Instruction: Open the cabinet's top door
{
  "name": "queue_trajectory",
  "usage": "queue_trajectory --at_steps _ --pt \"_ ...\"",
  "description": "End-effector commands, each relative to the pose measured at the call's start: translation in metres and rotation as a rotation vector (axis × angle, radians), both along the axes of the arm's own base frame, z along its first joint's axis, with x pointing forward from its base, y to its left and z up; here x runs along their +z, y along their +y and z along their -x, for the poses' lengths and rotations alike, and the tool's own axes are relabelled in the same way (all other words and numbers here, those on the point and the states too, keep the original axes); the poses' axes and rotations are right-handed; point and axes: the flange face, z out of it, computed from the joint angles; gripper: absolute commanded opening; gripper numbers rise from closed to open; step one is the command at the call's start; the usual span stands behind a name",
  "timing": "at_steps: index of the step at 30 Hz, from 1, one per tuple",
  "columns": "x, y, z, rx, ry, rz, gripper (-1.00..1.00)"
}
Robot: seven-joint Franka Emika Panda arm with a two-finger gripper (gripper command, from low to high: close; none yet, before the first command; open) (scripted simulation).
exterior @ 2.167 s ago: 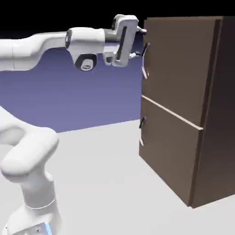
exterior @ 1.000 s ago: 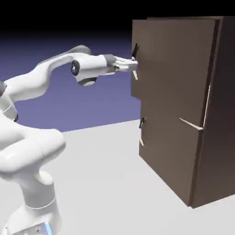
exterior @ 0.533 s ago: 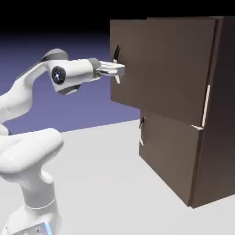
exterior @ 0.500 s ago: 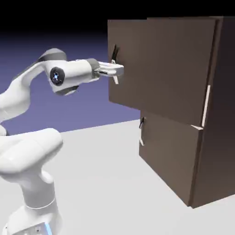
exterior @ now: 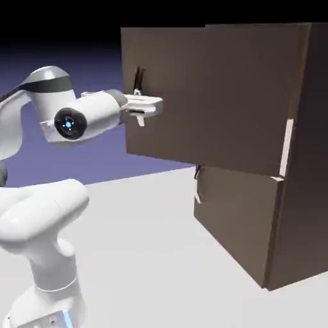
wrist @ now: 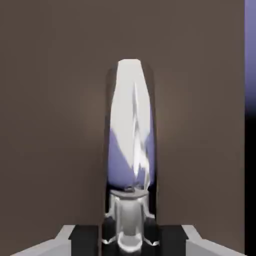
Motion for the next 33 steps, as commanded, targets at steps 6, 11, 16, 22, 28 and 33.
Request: queue_trajectory --at_steps 6,11,16,22,28,33 --pt "0.0 -0.042 0.016 0.109 0.0 0.0 -1.0" --pt "0.0 -0.081 0.026 0.204 0.0 0.0 -1.0" --pt "0.0 -0.12 0.033 0.298 0.0 0.0 -1.0" --pt "0.0 -0.17 0.036 0.418 0.0 0.0 -1.0" --pt "0.0 -0.223 0.032 0.545 0.0 0.0 -1.0" --pt "0.0 -0.267 0.024 0.65 0.0 0.0 -1.0"
